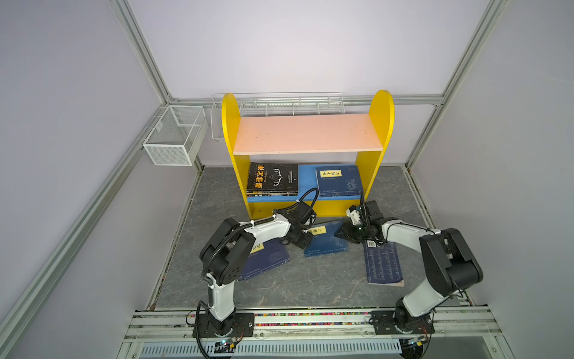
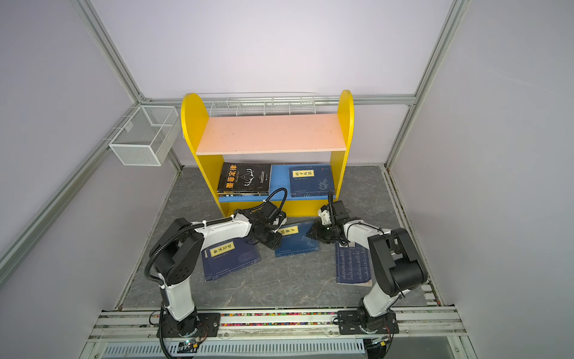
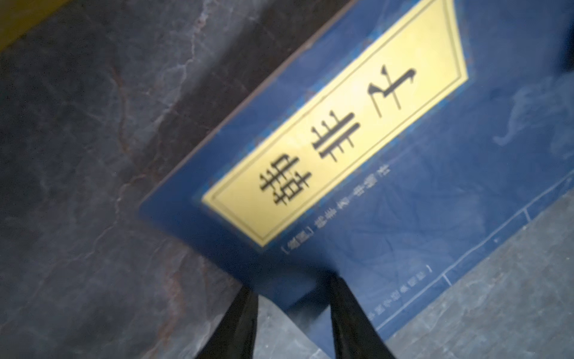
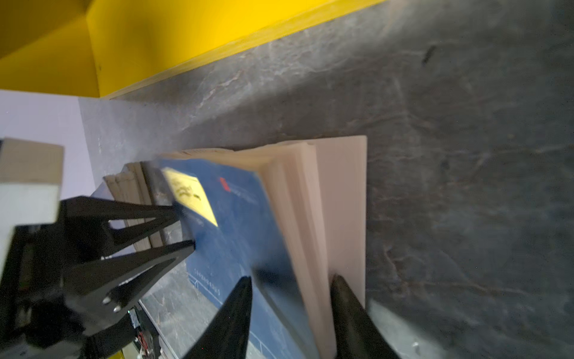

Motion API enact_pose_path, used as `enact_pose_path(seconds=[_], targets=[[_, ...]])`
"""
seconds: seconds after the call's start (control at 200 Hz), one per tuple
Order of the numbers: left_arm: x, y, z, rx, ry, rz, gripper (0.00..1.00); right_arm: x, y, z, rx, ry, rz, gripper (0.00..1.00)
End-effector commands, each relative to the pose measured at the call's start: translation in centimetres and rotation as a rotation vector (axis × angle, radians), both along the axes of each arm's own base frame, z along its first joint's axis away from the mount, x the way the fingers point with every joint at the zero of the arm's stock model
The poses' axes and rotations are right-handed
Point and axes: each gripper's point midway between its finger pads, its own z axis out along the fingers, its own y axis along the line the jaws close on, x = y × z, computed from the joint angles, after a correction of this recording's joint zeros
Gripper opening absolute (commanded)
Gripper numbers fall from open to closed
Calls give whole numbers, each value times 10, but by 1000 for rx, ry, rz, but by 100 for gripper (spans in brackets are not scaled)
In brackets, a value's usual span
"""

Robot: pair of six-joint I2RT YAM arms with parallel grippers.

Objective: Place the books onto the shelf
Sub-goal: 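Lift the Hanfeizi book upright with both grippers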

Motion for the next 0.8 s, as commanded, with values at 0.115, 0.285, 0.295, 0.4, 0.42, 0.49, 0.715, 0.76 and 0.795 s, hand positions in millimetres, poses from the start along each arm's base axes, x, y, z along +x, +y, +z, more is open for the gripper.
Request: enact_pose_path(seconds=[0.115, 0.285, 0.295, 0.4, 0.42, 0.49, 0.715, 0.76, 0.795], targets=[[-16, -1, -16, 25, 60, -53, 39, -5, 28, 59, 149, -130, 127, 25], [-4, 3, 10, -66, 54, 5, 42, -5, 23, 63, 129, -171, 113, 7], [-3, 4, 13, -78, 56, 12, 42, -5, 23, 64, 132, -175, 114, 7], [13, 13, 47, -235, 68, 106, 51, -10, 25, 79, 190, -213, 134, 7], [15, 15, 54, -271, 70, 122, 53, -12, 26, 84, 206, -224, 141, 7], [19, 20, 76, -386, 85, 167, 61, -18, 28, 105, 277, -279, 169, 6], [8, 32, 123, -670, 174, 203, 75, -36, 22, 168, 384, -432, 225, 6], [5, 33, 129, -710, 189, 200, 76, -35, 19, 178, 403, -453, 217, 7], [2, 31, 135, -747, 204, 189, 77, -34, 18, 183, 412, -462, 209, 7]])
